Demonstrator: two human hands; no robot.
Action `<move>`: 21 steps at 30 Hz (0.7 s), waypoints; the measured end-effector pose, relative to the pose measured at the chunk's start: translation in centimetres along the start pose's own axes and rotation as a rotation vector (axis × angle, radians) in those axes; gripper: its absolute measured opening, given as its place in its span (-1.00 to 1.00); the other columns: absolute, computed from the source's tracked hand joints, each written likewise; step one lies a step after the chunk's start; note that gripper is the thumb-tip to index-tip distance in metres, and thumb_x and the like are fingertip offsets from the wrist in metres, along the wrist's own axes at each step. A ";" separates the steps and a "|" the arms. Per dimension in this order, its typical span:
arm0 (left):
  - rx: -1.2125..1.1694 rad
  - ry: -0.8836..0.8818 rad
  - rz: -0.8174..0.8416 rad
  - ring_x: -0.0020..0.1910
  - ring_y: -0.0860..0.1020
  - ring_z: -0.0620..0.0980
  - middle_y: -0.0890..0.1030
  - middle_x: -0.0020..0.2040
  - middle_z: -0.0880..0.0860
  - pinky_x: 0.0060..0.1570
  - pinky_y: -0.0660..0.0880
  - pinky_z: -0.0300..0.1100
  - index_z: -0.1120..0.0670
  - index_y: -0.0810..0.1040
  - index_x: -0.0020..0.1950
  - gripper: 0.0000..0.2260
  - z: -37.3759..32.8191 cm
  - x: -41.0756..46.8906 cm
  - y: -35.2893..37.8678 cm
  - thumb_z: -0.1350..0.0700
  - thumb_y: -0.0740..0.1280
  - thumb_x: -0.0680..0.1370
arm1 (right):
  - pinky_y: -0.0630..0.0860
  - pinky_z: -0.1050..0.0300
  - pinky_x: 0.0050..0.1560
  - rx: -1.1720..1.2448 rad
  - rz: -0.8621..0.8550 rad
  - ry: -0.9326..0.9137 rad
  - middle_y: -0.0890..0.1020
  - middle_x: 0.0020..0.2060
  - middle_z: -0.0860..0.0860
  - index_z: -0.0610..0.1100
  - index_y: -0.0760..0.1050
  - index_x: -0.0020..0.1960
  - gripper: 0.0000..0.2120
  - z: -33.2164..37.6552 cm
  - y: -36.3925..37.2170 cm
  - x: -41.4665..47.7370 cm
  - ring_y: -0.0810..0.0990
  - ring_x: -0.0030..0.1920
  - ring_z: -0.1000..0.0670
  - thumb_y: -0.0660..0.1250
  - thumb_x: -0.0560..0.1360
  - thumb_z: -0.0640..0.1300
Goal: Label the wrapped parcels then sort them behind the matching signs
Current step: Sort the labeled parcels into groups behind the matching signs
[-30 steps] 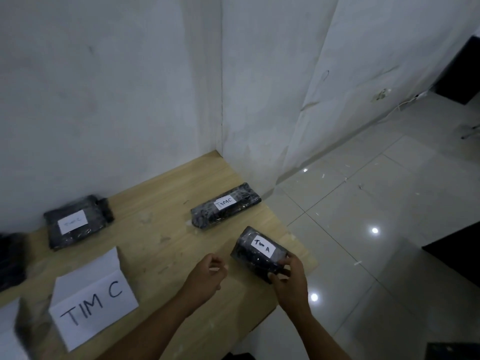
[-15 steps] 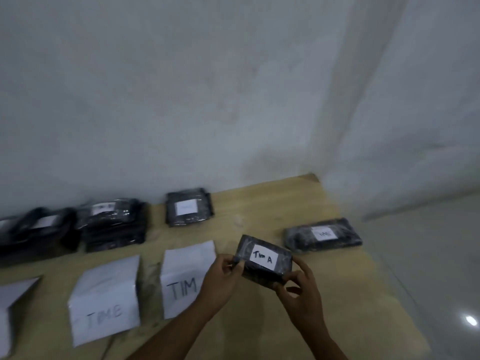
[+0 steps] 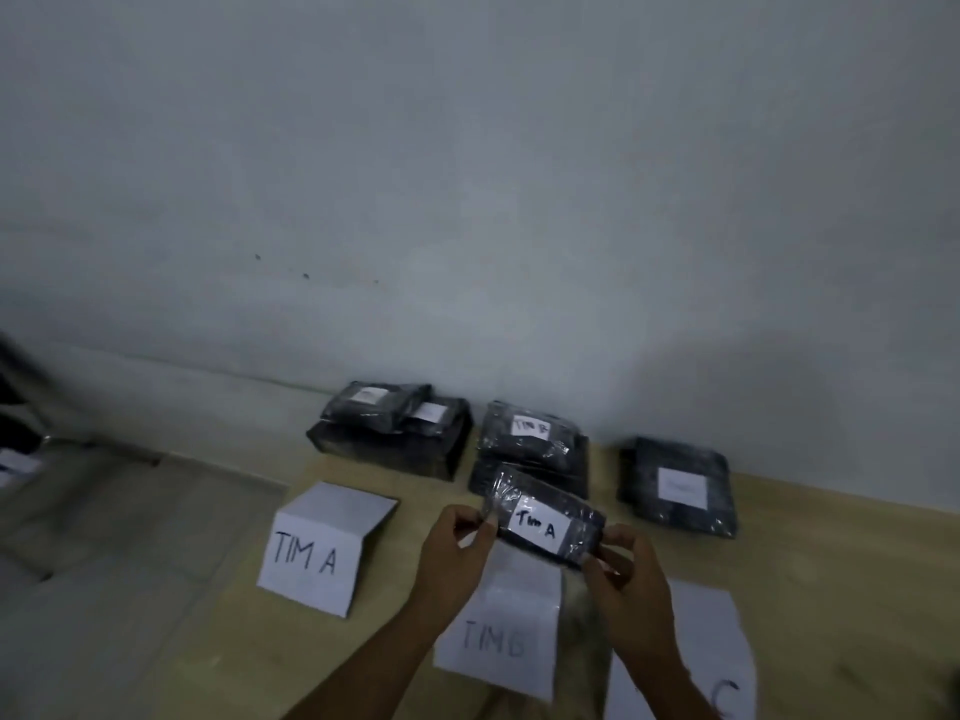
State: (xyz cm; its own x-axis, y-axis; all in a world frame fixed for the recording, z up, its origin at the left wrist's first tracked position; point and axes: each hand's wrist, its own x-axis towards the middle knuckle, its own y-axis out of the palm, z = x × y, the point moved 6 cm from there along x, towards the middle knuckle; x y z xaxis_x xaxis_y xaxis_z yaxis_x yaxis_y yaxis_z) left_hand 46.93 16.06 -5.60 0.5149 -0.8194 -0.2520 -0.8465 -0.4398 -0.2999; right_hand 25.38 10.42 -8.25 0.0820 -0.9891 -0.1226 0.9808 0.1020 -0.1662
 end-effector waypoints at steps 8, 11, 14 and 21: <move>-0.027 0.049 -0.108 0.04 0.57 -0.12 0.61 0.01 -0.07 -0.17 0.45 -0.41 0.03 0.50 0.10 -0.83 0.7 10.7 -11.8 0.10 0.37 0.53 | 0.54 0.35 -0.15 -0.095 0.110 -0.126 0.61 -0.08 0.01 0.00 0.48 -0.04 -0.76 5.2 14.5 5.2 0.60 -0.07 0.17 0.44 0.45 -0.29; 0.008 0.136 -0.121 0.03 0.56 -0.18 0.59 0.01 -0.13 -0.17 0.46 -0.47 0.03 0.47 0.15 -0.80 -0.5 14.8 -14.6 0.11 0.36 0.54 | 0.55 0.28 -0.15 -0.196 0.117 -0.238 0.57 -0.16 -0.06 -0.06 0.48 -0.12 -0.81 7.8 18.5 8.3 0.57 -0.16 0.09 0.43 0.45 -0.30; 0.031 0.214 -0.095 -0.01 0.56 -0.21 0.59 -0.02 -0.12 -0.16 0.47 -0.49 -0.02 0.49 0.10 -0.87 -2.1 18.4 -16.1 0.13 0.33 0.57 | 0.43 0.46 -0.12 -0.301 0.067 -0.348 0.57 -0.14 -0.08 -0.15 0.50 -0.10 -0.88 10.3 21.6 11.9 0.55 -0.15 0.06 0.43 0.46 -0.30; 0.143 0.201 -0.088 0.12 0.50 -0.11 0.52 0.15 -0.04 0.13 0.39 -0.27 0.07 0.48 0.32 -0.68 -2.1 24.5 -17.3 0.11 0.33 0.57 | 0.34 0.53 -0.10 -0.442 0.073 -0.332 0.52 -0.04 -0.06 -0.22 0.52 -0.09 -0.95 11.1 25.7 17.2 0.53 -0.06 -0.01 0.39 0.48 -0.30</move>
State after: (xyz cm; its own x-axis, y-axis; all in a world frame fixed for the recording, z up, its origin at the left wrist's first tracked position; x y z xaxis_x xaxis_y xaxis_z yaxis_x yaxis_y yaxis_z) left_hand 73.89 2.85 -4.63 0.5363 -0.8433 -0.0352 -0.7648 -0.4679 -0.4428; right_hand 53.94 -5.18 -3.75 0.2685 -0.9510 0.1534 0.8088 0.1361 -0.5721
